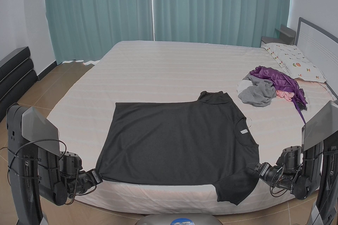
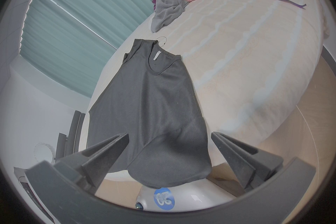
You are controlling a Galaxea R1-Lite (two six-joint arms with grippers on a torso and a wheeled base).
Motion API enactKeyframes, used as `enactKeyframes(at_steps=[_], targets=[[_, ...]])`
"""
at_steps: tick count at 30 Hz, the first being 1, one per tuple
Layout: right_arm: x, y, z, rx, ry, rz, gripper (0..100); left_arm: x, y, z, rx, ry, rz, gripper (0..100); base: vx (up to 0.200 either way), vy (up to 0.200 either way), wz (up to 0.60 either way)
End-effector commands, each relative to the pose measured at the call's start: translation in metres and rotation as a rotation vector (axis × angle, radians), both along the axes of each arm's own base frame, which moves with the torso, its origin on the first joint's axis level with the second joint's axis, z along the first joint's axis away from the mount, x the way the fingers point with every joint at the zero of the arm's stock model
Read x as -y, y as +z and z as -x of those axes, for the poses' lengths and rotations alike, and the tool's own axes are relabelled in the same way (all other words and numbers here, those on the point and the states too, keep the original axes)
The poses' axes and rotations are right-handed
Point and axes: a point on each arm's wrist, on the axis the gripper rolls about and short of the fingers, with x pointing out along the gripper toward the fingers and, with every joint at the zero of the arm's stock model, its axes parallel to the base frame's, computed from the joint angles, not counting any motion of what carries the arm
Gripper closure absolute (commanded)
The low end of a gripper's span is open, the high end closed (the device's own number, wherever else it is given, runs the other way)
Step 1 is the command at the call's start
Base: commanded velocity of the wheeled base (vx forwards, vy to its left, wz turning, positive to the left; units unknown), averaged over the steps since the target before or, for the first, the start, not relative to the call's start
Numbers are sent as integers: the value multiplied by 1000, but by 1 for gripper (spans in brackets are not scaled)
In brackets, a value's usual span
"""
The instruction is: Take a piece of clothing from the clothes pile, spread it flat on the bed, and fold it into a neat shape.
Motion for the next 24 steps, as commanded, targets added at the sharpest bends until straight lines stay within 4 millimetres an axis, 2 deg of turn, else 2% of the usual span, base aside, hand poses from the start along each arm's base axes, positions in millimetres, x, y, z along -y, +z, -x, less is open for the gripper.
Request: enactKeyframes(at_steps=[1, 6, 14, 15, 24], targets=[[0, -10, -7, 0, -12, 15, 0, 0, 1, -1, 7, 5, 6, 100, 0, 0, 0], [3, -20, -16, 1, -42, 32, 0, 0, 1, -2, 9, 5, 6, 100, 0, 0, 0], [5, -19, -30, 49, -58, 24, 0, 0, 1, -2, 8, 6, 8, 100, 0, 0, 0], [5, -19, -30, 49, -58, 24, 100, 0, 1, -2, 8, 5, 8, 100, 0, 0, 0], [5, -19, -33, 65, -60, 26, 100, 0, 1, -2, 10, 9, 10, 100, 0, 0, 0]])
